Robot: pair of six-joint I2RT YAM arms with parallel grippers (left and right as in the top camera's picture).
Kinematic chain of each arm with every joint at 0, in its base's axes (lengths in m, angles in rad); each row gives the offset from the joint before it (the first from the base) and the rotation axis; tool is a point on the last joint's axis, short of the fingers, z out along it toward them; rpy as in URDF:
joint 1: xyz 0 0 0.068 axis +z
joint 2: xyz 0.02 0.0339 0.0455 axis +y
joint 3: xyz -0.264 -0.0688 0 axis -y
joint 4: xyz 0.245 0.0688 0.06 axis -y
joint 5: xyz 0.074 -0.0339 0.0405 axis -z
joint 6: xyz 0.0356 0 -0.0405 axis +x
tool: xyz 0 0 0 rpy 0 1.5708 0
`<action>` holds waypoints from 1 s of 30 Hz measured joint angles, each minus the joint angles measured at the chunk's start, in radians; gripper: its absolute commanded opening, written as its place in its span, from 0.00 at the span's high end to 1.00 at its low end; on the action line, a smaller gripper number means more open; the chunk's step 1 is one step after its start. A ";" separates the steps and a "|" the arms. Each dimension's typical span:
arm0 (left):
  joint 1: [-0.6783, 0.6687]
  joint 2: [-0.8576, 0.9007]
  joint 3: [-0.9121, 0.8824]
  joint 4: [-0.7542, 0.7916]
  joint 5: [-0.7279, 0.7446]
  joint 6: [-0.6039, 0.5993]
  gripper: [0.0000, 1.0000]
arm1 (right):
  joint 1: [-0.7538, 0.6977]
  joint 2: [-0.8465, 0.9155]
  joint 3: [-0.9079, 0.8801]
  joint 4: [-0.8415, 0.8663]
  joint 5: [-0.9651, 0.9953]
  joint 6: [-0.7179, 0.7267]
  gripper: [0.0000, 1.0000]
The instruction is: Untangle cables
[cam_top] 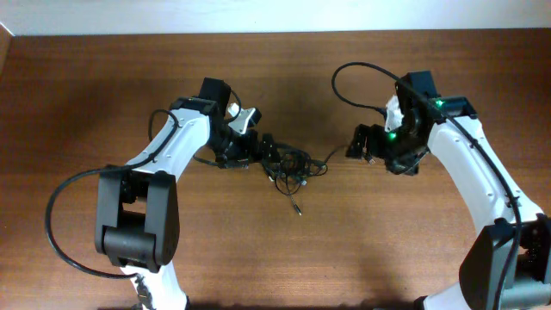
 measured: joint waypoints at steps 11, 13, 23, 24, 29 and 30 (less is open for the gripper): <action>0.000 0.000 0.000 0.000 0.000 0.000 0.01 | 0.000 0.000 0.003 -0.053 0.099 -0.026 0.02; 0.000 0.000 -0.004 0.055 0.005 -0.004 0.01 | 0.000 0.000 0.003 -0.052 0.111 -0.026 0.02; -0.055 0.000 0.005 0.269 -0.174 -0.173 0.59 | 0.000 0.000 0.003 -0.056 0.116 -0.026 0.02; -0.085 0.000 0.005 0.263 -0.245 -0.176 0.55 | 0.000 0.000 0.003 -0.061 0.116 -0.026 0.02; -0.228 0.013 0.005 0.260 -0.453 -0.181 0.68 | 0.000 0.000 0.003 -0.062 0.116 -0.025 0.02; -0.242 0.015 0.005 0.260 -0.478 -0.179 0.68 | 0.000 0.000 0.003 -0.063 0.116 -0.026 0.02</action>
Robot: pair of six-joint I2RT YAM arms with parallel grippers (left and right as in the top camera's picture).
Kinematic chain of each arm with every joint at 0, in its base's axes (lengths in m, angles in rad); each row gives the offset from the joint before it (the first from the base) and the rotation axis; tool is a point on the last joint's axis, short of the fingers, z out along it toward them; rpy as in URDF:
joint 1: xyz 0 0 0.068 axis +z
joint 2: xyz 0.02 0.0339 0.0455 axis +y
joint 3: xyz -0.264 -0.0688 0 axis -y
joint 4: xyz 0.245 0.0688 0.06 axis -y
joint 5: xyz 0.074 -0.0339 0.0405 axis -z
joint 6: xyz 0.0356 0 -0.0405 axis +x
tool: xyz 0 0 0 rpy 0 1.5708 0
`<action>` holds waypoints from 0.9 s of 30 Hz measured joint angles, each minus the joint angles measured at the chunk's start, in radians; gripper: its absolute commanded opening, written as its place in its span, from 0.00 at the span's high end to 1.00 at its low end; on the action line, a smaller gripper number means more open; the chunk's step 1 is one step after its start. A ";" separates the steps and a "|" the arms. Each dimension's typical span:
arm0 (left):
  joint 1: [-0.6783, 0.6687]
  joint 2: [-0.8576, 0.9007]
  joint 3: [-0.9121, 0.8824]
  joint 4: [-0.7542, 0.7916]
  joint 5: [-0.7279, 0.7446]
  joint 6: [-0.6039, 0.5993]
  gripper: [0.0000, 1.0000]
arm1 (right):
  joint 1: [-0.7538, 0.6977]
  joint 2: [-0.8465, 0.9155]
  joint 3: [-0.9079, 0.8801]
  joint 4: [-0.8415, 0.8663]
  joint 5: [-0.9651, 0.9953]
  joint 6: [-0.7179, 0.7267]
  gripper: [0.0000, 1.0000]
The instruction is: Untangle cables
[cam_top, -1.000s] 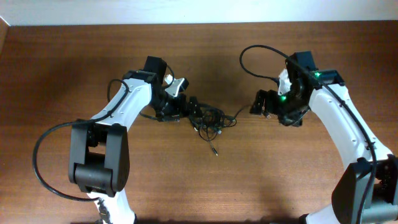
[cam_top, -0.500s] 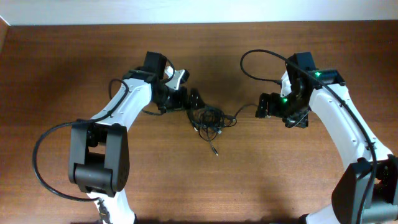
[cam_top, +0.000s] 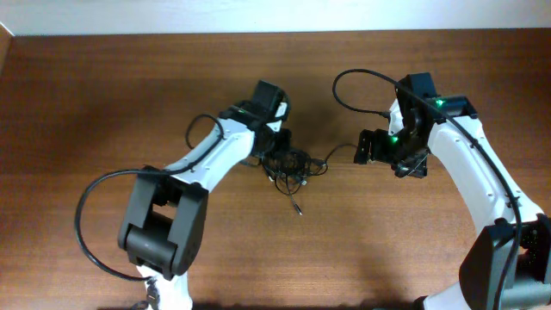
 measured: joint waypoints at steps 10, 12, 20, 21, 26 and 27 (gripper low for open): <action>-0.066 0.092 0.059 -0.101 -0.143 0.019 1.00 | 0.000 0.000 0.000 -0.003 0.000 0.000 0.01; -0.044 0.086 0.197 -0.253 -0.135 0.019 1.00 | 0.000 0.000 0.001 -0.014 0.000 0.000 0.02; 0.116 0.037 0.417 -0.502 0.408 0.314 0.99 | -0.003 0.000 0.001 -0.029 -0.125 -0.006 0.02; 0.139 0.037 0.418 -0.549 0.522 0.428 0.98 | -0.008 0.000 0.001 -0.019 -0.220 -0.032 0.01; 0.183 0.037 0.418 -0.713 0.718 0.913 1.00 | -0.096 0.000 0.001 0.016 -0.684 -0.117 0.04; 0.184 0.037 0.418 -0.723 0.729 0.975 1.00 | -0.117 0.000 0.001 0.038 -0.764 -0.124 0.16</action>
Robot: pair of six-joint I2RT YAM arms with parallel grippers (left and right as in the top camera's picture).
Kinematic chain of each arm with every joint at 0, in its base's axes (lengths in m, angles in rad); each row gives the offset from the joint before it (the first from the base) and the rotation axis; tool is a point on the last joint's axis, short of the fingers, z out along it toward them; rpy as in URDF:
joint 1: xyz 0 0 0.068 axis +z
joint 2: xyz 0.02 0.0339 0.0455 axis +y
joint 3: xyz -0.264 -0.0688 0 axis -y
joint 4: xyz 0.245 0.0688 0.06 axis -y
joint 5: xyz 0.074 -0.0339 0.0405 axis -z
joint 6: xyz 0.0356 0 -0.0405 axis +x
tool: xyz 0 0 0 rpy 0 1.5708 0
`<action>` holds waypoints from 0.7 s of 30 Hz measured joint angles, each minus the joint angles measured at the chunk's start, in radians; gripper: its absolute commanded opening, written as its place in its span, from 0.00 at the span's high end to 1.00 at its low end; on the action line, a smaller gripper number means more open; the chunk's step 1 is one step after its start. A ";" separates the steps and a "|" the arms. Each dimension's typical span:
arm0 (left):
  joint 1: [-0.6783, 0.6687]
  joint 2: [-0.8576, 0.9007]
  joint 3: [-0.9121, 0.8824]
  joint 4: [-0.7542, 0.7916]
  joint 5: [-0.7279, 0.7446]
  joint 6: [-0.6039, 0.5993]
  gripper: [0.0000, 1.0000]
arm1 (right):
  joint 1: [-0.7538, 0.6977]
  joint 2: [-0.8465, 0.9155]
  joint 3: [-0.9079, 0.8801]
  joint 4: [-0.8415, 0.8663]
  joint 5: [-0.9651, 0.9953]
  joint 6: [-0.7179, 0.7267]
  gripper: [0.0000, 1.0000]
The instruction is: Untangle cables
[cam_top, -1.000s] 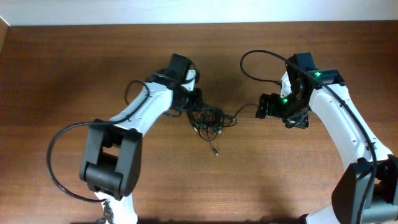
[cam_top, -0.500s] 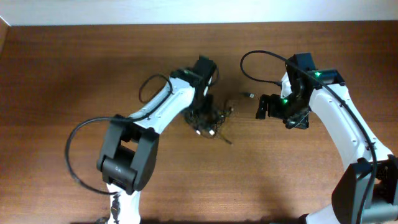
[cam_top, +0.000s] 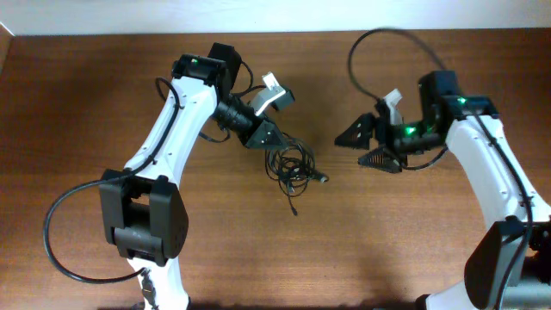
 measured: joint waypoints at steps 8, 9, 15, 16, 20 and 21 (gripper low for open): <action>-0.044 0.000 -0.090 0.026 0.095 0.284 0.98 | 0.000 0.000 0.003 -0.023 -0.040 -0.098 0.88; -0.043 0.000 -0.090 0.026 0.109 0.291 0.98 | 0.017 0.000 0.003 -0.024 -0.006 -0.106 0.86; -0.040 0.000 -0.090 0.031 0.161 0.313 1.00 | 0.118 0.000 0.003 -0.023 0.141 -0.119 0.70; -0.039 0.000 -0.092 0.047 0.165 0.296 1.00 | 0.126 0.000 0.003 -0.031 0.158 -0.119 0.68; -0.039 0.000 -0.092 0.126 0.172 0.090 1.00 | 0.145 0.000 0.003 -0.038 0.237 -0.067 0.54; -0.039 0.000 -0.092 0.133 0.172 0.042 1.00 | 0.145 0.000 0.003 -0.037 0.242 -0.061 0.50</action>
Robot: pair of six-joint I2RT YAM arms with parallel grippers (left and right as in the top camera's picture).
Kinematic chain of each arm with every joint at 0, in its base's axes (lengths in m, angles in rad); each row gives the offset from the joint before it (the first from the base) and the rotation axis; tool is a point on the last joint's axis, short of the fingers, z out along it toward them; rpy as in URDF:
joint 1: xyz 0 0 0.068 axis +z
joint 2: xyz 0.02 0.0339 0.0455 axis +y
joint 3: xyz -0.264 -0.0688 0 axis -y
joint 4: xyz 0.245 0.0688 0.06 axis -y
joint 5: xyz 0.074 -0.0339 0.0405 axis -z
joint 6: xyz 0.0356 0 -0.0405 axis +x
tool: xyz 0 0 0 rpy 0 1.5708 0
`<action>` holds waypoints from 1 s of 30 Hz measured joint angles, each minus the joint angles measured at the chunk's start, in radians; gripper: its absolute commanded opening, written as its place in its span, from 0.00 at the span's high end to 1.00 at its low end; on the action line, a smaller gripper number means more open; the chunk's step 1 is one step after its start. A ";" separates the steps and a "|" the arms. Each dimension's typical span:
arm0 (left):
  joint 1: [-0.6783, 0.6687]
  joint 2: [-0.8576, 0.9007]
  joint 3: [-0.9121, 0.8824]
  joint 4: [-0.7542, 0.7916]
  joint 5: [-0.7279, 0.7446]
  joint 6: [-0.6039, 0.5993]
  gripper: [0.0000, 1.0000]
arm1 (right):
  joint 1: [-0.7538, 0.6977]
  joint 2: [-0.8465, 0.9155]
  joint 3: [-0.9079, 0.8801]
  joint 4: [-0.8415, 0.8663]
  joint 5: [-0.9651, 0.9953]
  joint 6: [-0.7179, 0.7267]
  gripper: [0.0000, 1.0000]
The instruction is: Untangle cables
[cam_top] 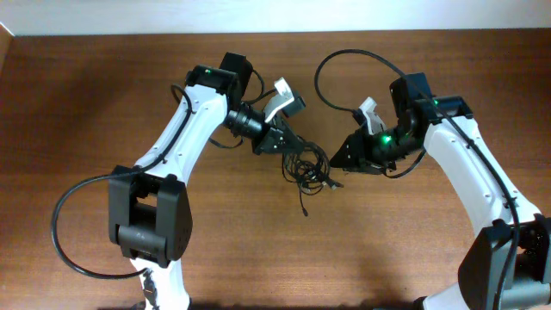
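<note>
A black cable tangle (306,168) lies at the table's middle, with one loose end (303,207) trailing toward the front. My left gripper (289,144) reaches in from the upper left, its tips on the tangle's top-left loops and apparently shut on them. Coming from the right, my right gripper (336,161) has its tips right at the tangle's right edge, next to a short plug end (331,181). The overhead view does not show whether its fingers are apart.
The brown wooden table (103,103) fills the view, and its far edge meets a white wall. Both white arms carry their own black cables, which loop above the wrists (331,73).
Both grippers have closed in on the middle. The left gripper has moved right and the tangle has moved right with it. The right gripper, then open and well to the right, is now at the tangle's right edge.
At first both grippers were low at the tangle, with a strand stretched toward the right gripper. Then the left arm had moved right, over the tangle. After that both arms were back and apart, the right gripper open and off the cable. Now both meet at the tangle.
</note>
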 measured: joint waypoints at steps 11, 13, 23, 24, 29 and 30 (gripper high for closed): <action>0.018 0.000 -0.001 0.097 -0.003 -0.458 1.00 | 0.000 -0.002 -0.145 0.155 0.122 0.238 0.39; 0.018 0.000 -0.001 0.097 -0.003 -0.480 1.00 | 0.000 -0.004 -0.185 0.222 0.121 0.269 0.35; 0.018 0.000 -0.001 0.108 0.072 -0.648 1.00 | 0.000 -0.004 -0.238 0.417 0.114 0.454 0.76; 0.018 0.000 -0.001 0.108 0.076 -0.668 1.00 | 0.000 -0.004 -0.238 0.438 0.098 0.485 0.89; 0.018 0.000 -0.001 0.120 0.087 -0.692 1.00 | 0.000 -0.004 -0.238 0.356 0.063 0.533 0.88; 0.018 0.000 -0.001 0.125 0.077 -0.692 1.00 | 0.000 -0.004 -0.238 0.318 0.058 0.538 0.96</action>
